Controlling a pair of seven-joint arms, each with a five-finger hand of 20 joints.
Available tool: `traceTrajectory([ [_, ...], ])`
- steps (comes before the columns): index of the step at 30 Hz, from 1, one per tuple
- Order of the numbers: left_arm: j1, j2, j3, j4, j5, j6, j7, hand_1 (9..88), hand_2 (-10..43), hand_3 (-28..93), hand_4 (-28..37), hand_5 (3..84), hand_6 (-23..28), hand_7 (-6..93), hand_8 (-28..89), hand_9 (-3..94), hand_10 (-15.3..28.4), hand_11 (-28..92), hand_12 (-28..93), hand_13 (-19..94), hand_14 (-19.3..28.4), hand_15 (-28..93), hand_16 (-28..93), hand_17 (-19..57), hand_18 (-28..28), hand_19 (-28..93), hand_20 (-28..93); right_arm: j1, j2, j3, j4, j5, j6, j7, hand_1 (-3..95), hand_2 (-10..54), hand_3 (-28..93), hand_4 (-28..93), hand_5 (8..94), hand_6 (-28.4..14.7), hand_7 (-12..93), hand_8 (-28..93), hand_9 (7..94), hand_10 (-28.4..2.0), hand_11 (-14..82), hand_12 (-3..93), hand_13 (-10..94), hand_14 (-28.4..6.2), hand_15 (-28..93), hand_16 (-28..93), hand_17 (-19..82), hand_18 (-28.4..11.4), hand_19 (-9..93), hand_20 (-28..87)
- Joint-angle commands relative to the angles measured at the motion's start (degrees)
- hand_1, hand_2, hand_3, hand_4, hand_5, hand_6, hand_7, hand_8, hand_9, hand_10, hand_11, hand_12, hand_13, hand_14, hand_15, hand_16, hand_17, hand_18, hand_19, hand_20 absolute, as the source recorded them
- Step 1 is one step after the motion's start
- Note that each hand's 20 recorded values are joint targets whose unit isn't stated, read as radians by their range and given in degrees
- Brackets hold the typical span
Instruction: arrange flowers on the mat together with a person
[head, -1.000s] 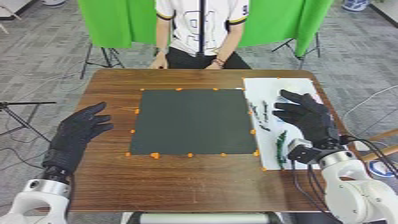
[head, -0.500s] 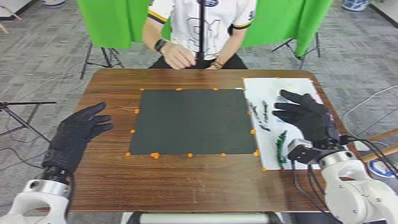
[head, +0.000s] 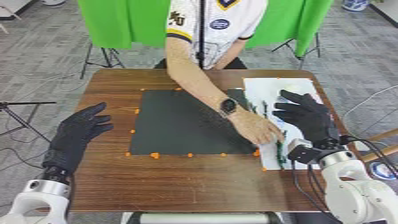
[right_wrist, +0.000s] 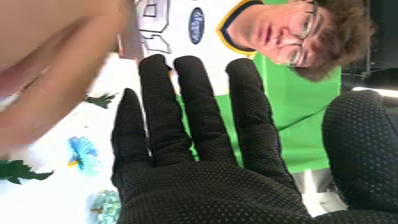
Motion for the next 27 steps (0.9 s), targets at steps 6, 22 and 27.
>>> traceTrajectory([
  [6,0.81,-0.58,0.16,-0.1,0.02,0.3,-0.63,27.7,5.1,79,-23.7,36.1,9.0,19.0,-12,33.5,19.8,37,9,25,25.8,64,-13,-7.3,22.3,57,7,-0.84,-0.15,0.23,-0.19,-0.16,0.04,0.13,14.2,14.3,75,-27,45.3,-0.2,21,-15,47.4,-19.5,20.2,12.1,31,-21.3,47,4,0,-19.5,46,15],
  [22,0.57,-0.49,0.11,0.11,-0.1,0.27,-0.39,27.8,5.1,79,-23.9,36.1,9.0,19.0,-12,33.5,19.8,37,9,25,25.8,64,-13,-7.3,22.4,57,7,-0.28,0.0,-0.12,-0.08,0.0,0.41,-0.19,14.2,14.4,75,-27,45.3,-0.1,21,-15,47.5,-19.5,20.2,12.2,32,-21.3,47,4,0,-19.5,46,15],
  [27,0.62,-0.37,0.13,0.1,-0.14,0.34,-0.13,27.7,5.1,79,-23.8,36.1,9.0,19.1,-12,33.5,19.8,37,9,25,25.8,64,-13,-7.3,22.3,57,7,-0.34,0.02,-0.12,-0.07,0.02,0.51,-0.35,14.1,14.4,75,-27,45.3,-0.2,21,-15,47.4,-19.5,20.2,12.2,31,-21.3,47,4,0,-19.5,46,15],
])
